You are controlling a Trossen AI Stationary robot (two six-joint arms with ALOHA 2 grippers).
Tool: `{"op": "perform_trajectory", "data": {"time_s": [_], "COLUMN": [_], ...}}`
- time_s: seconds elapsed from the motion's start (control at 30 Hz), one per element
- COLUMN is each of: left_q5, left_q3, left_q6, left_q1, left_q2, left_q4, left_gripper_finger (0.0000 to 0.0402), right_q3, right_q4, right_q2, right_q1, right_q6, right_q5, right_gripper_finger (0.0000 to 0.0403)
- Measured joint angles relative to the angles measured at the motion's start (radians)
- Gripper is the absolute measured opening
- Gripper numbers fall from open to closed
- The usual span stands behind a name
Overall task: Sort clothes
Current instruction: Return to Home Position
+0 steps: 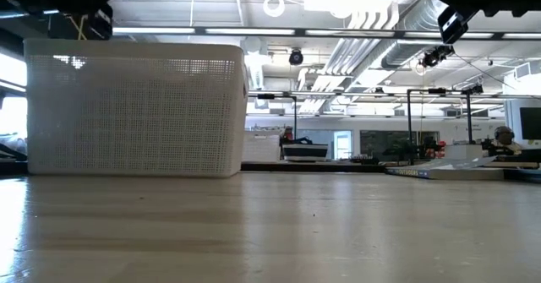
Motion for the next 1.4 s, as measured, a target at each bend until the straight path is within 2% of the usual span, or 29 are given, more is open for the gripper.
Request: {"op": "perform_trajectory", "data": {"time_s": [0.07, 0.13, 0.33, 0.47, 0.67, 0.73, 0.87, 0.97, 1.07, 1.27, 1.4], "left_q5": [-0.004, -0.058, -0.348, -0.451, -0.642, -0.651, -0.581, -0.503, -0.481, -0.480, -0.604], "left_q3": [0.042, 0.054, 0.060, 0.058, 0.049, 0.048, 0.041, 0.087, 0.143, 0.181, 0.157], "left_q6": [-0.011, -0.002, 0.062, 0.112, 0.293, 0.322, 0.305, 0.293, 0.280, 0.223, 0.159], "left_q1": [-0.039, -0.092, -0.206, -0.209, -0.138, -0.106, -0.088, -0.109, -0.153, -0.301, -0.424], "left_q2": [0.035, 0.089, 0.269, 0.300, 0.301, 0.301, 0.305, 0.301, 0.302, 0.339, 0.447], "left_q4": [-0.111, -0.170, -0.135, -0.118, -0.166, -0.158, -0.119, -0.067, -0.066, -0.048, -0.053], "left_gripper_finger": [0.0000, 0.0000, 0.0000, 0.0000, 0.0000, 0.0000, 0.0000, 0.0000, 0.0000, 0.0000, 0.0000], "right_q3": [0.000, 0.000, 0.000, 0.000, 0.000, 0.000, 0.000, 0.000, 0.000, 0.000, 0.000], "right_q4": [-0.006, -0.012, -0.016, -0.016, -0.016, -0.016, -0.016, -0.016, -0.016, -0.017, -0.017], "right_q2": [0.000, 0.000, 0.001, 0.001, 0.001, 0.001, 0.001, 0.000, 0.000, 0.000, 0.000], "right_q1": [0.000, 0.000, 0.000, 0.000, 0.000, 0.000, 0.000, 0.000, 0.000, 0.000, 0.000], "right_q6": [0.003, 0.009, 0.010, 0.012, 0.028, 0.036, 0.040, 0.037, 0.031, 0.029, 0.029], "right_q5": [0.007, 0.019, 0.033, 0.033, 0.033, 0.033, 0.033, 0.033, 0.034, 0.038, 0.038], "right_gripper_finger": [0.0000, 0.0000, 0.0000, 0.0000, 0.0000, 0.0000, 0.0000, 0.0000, 0.0000, 0.0000, 0.0000]}}
